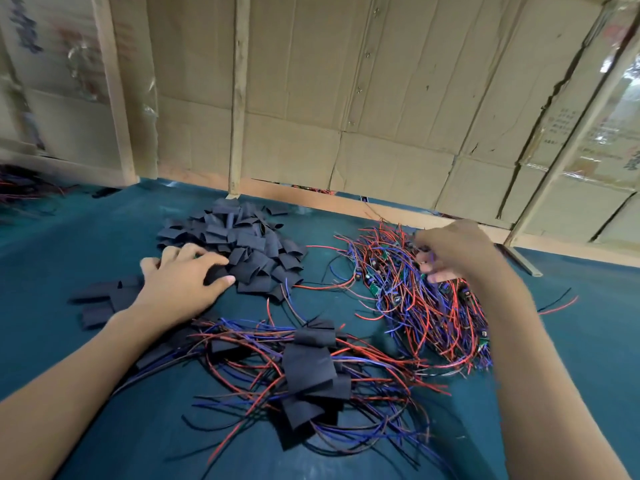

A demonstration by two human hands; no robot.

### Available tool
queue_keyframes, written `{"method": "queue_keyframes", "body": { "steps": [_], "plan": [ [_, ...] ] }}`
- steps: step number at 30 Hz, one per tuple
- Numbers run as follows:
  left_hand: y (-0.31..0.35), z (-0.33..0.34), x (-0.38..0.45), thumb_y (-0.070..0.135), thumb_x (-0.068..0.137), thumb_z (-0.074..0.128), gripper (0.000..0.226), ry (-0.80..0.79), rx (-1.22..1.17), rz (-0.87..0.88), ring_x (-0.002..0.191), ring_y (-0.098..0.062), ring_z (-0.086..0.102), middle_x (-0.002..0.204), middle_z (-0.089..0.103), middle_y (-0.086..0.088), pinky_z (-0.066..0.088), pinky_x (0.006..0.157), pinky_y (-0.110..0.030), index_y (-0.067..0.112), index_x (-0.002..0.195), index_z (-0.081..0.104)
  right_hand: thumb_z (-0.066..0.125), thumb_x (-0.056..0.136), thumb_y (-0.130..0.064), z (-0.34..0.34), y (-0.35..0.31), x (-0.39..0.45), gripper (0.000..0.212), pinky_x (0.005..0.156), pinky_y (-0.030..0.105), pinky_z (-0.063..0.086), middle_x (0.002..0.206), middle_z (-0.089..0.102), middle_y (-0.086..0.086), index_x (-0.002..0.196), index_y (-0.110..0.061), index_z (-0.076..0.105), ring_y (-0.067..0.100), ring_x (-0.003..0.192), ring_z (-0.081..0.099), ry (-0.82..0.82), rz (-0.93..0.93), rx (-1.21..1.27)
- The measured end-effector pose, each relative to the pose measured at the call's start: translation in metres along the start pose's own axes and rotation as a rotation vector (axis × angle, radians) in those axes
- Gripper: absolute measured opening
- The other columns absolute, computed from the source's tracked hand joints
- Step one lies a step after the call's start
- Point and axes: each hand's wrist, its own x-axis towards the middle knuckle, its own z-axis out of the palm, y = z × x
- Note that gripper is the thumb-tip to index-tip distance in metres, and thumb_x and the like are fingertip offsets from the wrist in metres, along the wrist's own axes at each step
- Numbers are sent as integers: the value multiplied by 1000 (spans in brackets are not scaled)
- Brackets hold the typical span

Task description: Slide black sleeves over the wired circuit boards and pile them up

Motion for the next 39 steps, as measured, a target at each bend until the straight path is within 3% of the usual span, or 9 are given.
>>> {"method": "queue_keyframes", "body": {
  "steps": [8, 12, 17, 22, 25, 27, 31, 35, 39],
  "plan": [
    [3, -19, -2, 57, 76, 76, 41, 255, -343, -18, 119, -16, 49, 115, 52, 6, 28, 97, -38, 46, 114, 63, 58, 83, 15, -26, -18, -50, 22, 42, 24, 41, 63, 66, 10, 96, -3, 61, 15, 48, 53, -370, -355, 165],
    [22, -42, -11, 19, 75, 80, 35, 334, -842, 66, 98, 9, 52, 107, 43, 9, 34, 87, -1, 46, 96, 71, 65, 89, -3, -11, -19, -54, 15, 43, 18, 28, 65, 62, 2, 97, -12, 75, 9, 49, 42, -525, -436, 22],
    [69, -58, -36, -12, 61, 52, 29, -5, -1407, 67, 53, -25, 50, 88, 52, -18, 42, 52, -32, 10, 64, 70, 75, 87, -29, 14, -19, -50, 16, 42, 19, 28, 64, 60, 1, 78, -15, 77, 13, 49, 43, -454, -447, -12],
    [81, -69, -54, 13, 69, 52, 39, -24, -1240, 203, 60, -19, 41, 88, 40, 0, 31, 50, -29, 27, 95, 76, 73, 91, -19, 23, -13, -44, 17, 39, 21, 32, 63, 65, 3, 80, -7, 76, 11, 49, 53, -502, -412, 72],
    [81, -70, -59, 65, 80, 59, 47, 141, -641, 320, 69, -6, 52, 104, 33, 16, 43, 66, -25, 53, 125, 52, 71, 92, -19, 29, -12, -42, 18, 39, 21, 33, 66, 66, 6, 80, -6, 77, 12, 51, 55, -531, -435, 147],
    [82, -67, -61, 73, 83, 52, 48, 200, -359, 437, 65, -1, 51, 113, 31, 18, 44, 61, -25, 54, 127, 50, 71, 92, -18, 36, -9, -40, 20, 39, 22, 34, 68, 66, 10, 74, -13, 77, 14, 52, 55, -585, -450, 176],
    [77, -59, -58, 61, 95, 38, 34, 209, -263, 581, 69, 4, 48, 112, 46, 22, 39, 54, -20, 43, 102, 66, 69, 94, -21, 54, -2, -39, 24, 40, 21, 32, 63, 65, 5, 71, -18, 76, 12, 49, 53, -662, -443, 157],
    [67, -46, -48, 68, 96, 22, 50, 58, -264, 570, 88, 0, 57, 99, 54, 21, 49, 67, -27, 48, 122, 60, 67, 96, -24, 63, 7, -31, 22, 42, 24, 30, 65, 66, -1, 85, -6, 74, 10, 49, 54, -630, -417, 76],
    [60, -35, -39, 64, 93, 35, 41, -152, -479, 557, 89, -2, 57, 96, 52, 19, 46, 79, -26, 46, 117, 63, 66, 97, -22, 69, 21, -28, 21, 45, 17, 35, 64, 67, -5, 83, -8, 73, 7, 50, 56, -561, -477, -37]
  ]
}}
